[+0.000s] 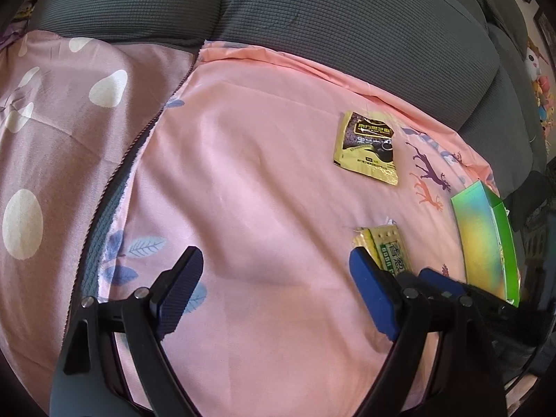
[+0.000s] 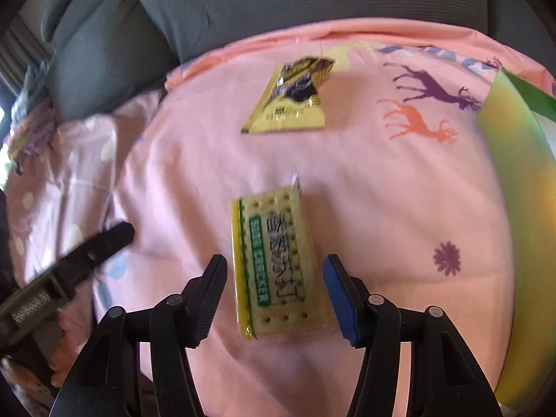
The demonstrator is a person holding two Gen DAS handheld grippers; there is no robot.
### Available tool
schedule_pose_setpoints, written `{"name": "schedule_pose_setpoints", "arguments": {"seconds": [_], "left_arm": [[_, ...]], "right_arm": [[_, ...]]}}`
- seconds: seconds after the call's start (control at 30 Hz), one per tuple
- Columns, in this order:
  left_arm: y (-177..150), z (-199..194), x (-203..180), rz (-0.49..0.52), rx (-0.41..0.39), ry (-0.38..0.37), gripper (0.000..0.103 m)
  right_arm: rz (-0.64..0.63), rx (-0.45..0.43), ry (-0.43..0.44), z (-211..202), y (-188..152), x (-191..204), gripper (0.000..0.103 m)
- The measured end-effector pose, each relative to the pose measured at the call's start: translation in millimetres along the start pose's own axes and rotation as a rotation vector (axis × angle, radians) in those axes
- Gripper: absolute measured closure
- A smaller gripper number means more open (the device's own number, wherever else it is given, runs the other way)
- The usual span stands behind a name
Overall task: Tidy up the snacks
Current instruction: 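Lift the soda cracker pack with the right gripper toward the box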
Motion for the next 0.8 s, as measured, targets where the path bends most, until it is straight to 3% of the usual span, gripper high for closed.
{"name": "schedule_pose_setpoints", "arguments": {"seconds": [0.07,0.17,0.43,0.63,0.73,0.8], "left_arm": [[-1.9,3.4,-5.8,0.019,0.008,-0.008,0.019],[-7.8,12.4,-18.1,0.029,0.027,-0.039,0.024],[-39.5,49.5,-60.3,0.073,0.151,-0.148,0.045],[-45.5,58.8,-71.9,0.088,0.152,-0.177,0.067],[-46.8,60.1,-79.8,0.089,0.154,-0.232,0.082],[-47.1,60.0,-83.2,0.104,0.142,-0.226,0.081]], "right_arm": [[0.061,-0.041,0.051,-9.7,9.5,-11.0,0.032],[0.136,-0.069,0.083,-14.3,18.1,-26.3,0.032],[0.171,-0.021,0.167,0.6,11.6,-18.5,0.032],[0.149,0.047,0.155,18.8,-1.7,-10.5,0.046],[0.144,0.06,0.18,22.3,-4.2,-3.9,0.049],[0.128,0.051,0.163,21.5,-3.6,-2.6,0.049]]}}
Point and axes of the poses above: each gripper's, at about its wrist camera, not at the fingertips, and z roughly the way its jaws point, x to its left, y to its top, the point moved 10 cm from there along z, roughly the way its jaws point, and after that the axes turned 11 degrees about -y, right-handed, at the moved point
